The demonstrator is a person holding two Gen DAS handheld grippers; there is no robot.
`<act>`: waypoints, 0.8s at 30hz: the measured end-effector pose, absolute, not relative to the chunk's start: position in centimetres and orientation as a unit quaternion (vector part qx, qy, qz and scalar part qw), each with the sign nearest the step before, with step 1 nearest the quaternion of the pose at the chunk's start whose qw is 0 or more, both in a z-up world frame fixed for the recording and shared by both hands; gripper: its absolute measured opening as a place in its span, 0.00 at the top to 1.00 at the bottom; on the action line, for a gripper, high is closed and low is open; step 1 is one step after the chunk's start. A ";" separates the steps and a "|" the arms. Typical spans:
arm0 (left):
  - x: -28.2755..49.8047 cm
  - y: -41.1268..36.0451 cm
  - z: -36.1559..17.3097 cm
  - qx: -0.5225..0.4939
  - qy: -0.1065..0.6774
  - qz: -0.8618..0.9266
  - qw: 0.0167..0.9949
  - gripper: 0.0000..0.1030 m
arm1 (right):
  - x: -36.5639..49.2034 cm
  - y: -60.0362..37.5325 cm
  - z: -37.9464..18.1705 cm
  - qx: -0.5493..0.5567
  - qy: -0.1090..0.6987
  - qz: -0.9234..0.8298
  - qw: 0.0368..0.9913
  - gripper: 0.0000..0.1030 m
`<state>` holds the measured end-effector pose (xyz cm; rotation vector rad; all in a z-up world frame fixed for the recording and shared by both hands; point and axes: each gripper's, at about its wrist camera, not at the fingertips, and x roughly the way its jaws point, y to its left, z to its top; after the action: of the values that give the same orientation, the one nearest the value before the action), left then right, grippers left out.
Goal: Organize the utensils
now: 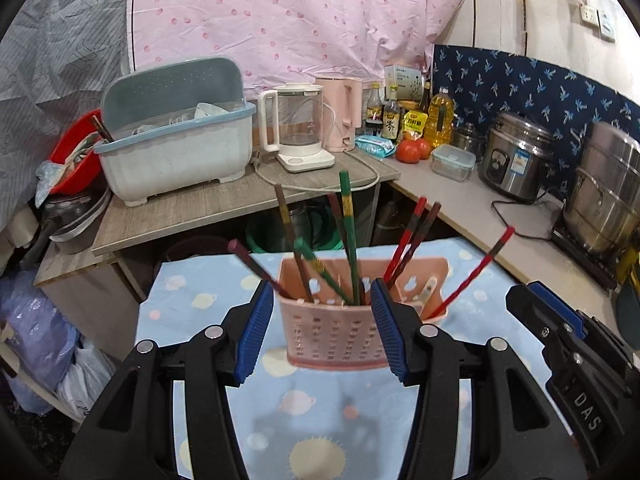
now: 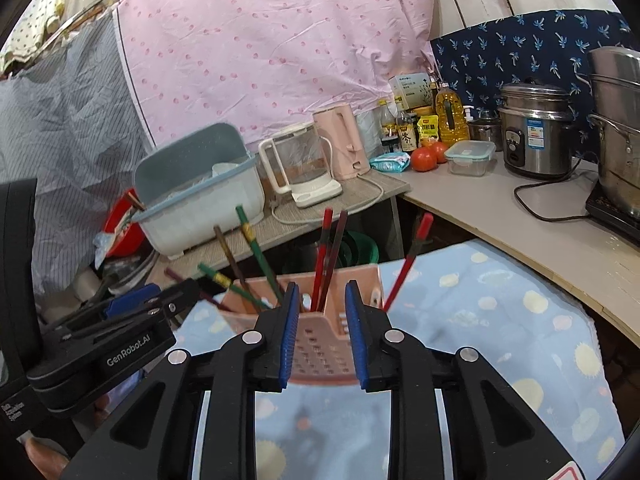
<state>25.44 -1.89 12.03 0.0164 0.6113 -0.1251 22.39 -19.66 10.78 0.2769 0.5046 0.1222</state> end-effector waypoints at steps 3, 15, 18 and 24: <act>24.2 -2.0 11.6 0.016 0.312 -0.058 0.948 0.53 | 20.8 -19.1 10.1 0.122 0.262 0.056 0.956 0.76; 18.9 -2.7 9.0 0.040 0.343 -0.056 0.937 0.45 | 15.4 -18.2 8.4 0.094 0.309 0.035 0.946 0.70; 17.9 -2.8 8.6 0.041 0.346 -0.058 0.936 0.41 | 14.5 -18.3 8.1 0.094 0.316 0.031 0.944 0.66; 16.4 -3.4 8.0 0.045 0.349 -0.059 0.934 0.30 | 13.3 -18.4 7.9 0.084 0.324 0.014 0.942 0.64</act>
<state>16.45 -3.35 8.03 0.0912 0.7127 -0.1198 13.26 -18.38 7.90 0.1703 0.6601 0.0286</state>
